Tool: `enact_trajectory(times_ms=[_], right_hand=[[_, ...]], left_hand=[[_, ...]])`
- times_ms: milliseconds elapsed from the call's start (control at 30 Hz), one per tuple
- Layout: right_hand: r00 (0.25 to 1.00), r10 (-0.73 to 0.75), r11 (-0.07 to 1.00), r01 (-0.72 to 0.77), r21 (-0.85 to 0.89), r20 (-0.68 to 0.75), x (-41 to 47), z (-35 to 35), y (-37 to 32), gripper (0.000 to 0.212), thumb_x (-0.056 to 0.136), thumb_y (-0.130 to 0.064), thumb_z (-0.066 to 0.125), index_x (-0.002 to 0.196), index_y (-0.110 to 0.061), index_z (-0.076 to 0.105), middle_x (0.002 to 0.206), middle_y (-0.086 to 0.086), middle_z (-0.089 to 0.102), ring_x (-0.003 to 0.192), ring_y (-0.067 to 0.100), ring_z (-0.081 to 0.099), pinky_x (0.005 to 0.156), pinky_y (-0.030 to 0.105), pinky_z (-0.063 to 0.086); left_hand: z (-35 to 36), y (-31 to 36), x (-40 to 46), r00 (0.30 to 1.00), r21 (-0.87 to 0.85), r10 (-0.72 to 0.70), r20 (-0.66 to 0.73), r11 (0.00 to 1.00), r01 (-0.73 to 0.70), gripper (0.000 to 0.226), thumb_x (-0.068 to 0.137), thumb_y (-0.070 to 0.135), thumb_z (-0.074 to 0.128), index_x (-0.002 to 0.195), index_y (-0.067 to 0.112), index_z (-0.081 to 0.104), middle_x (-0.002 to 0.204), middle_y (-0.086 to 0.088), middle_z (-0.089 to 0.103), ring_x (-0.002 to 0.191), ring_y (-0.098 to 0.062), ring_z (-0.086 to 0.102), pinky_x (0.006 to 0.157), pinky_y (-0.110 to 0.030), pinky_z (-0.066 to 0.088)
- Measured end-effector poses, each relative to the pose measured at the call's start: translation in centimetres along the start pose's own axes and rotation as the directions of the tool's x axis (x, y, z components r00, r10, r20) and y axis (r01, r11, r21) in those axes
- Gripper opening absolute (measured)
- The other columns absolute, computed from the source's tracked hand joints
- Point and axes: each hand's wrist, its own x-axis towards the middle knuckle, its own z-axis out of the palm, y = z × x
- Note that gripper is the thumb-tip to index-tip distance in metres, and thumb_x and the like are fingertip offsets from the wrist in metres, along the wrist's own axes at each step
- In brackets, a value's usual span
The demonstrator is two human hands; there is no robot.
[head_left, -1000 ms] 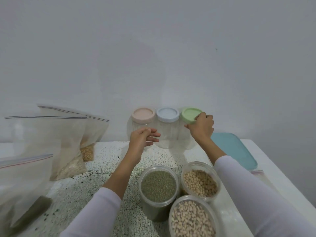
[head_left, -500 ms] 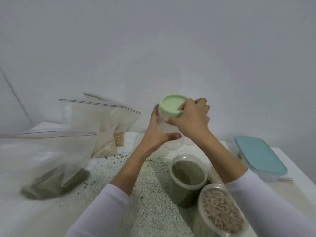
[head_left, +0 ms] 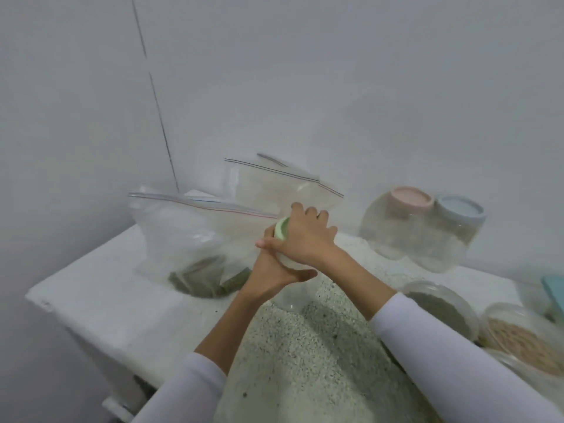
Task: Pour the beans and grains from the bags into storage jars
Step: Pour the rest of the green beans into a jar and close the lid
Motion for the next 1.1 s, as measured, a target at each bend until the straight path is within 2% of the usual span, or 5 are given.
enact_trajectory(times_ms=[400, 600, 800, 967, 1100], right_hand=[[0.898, -0.434, 0.898, 0.437, -0.049, 0.073, 1.0, 2.1, 0.8, 0.066, 0.07, -0.053, 0.066, 0.126, -0.023, 0.049, 0.128, -0.005, 0.047, 0.119, 0.018, 0.037, 0.101, 0.044, 0.031], [0.77, -0.626, 0.577, 0.355, 0.736, 0.12, -1.0, -1.5, 0.3, 0.021, 0.084, -0.021, 0.069, 0.074, -0.002, 0.069, 0.072, 0.012, 0.07, 0.071, 0.022, 0.064, 0.081, 0.03, 0.05], [0.907, -0.341, 0.841, 0.411, -0.353, 0.245, 0.5, -1.0, -0.4, 0.088, 0.076, -0.069, 0.058, 0.145, -0.022, 0.031, 0.143, 0.008, 0.038, 0.129, 0.03, 0.038, 0.105, 0.046, 0.032], [0.71, -0.512, 0.843, 0.525, 0.122, 0.484, 0.9, -2.9, 0.5, 0.093, 0.074, -0.021, 0.08, 0.148, -0.029, 0.024, 0.149, -0.002, 0.024, 0.137, 0.016, 0.024, 0.113, 0.035, 0.022], [0.879, -0.394, 0.883, 0.444, -0.156, 0.269, 1.2, -1.9, -0.1, 0.085, 0.079, -0.056, 0.065, 0.147, -0.024, 0.027, 0.15, 0.001, 0.027, 0.139, 0.023, 0.026, 0.112, 0.052, 0.018]], left_hand=[[-3.0, -2.5, -1.9, 0.994, -0.157, -0.056, 0.096, 0.985, 0.071, 0.107, 0.053, -0.001, 0.09, 0.137, 0.024, 0.027, 0.129, -0.002, 0.05, 0.118, -0.013, 0.054, 0.094, -0.024, 0.049], [-3.1, -2.7, -2.1, 0.988, -0.181, -0.015, 0.156, 0.982, 0.044, 0.1, 0.059, 0.005, 0.089, 0.132, 0.038, 0.028, 0.136, -0.009, 0.045, 0.125, -0.021, 0.051, 0.101, -0.031, 0.047], [-3.0, -2.9, -2.0, 0.984, -0.176, -0.042, 0.173, 0.982, 0.073, 0.114, 0.056, 0.008, 0.091, 0.143, 0.025, 0.02, 0.134, -0.003, 0.05, 0.122, -0.013, 0.054, 0.096, -0.025, 0.048], [-3.4, -2.8, -1.9, 0.975, -0.152, -0.094, 0.202, 0.98, 0.126, 0.114, 0.056, 0.014, 0.091, 0.133, 0.046, 0.013, 0.135, 0.012, 0.042, 0.124, -0.007, 0.046, 0.105, -0.029, 0.041], [-3.4, -3.1, -2.0, 0.977, -0.12, -0.102, 0.19, 0.985, 0.126, 0.107, 0.055, 0.018, 0.092, 0.134, 0.034, 0.022, 0.127, 0.009, 0.047, 0.121, -0.01, 0.047, 0.091, -0.015, 0.044]])
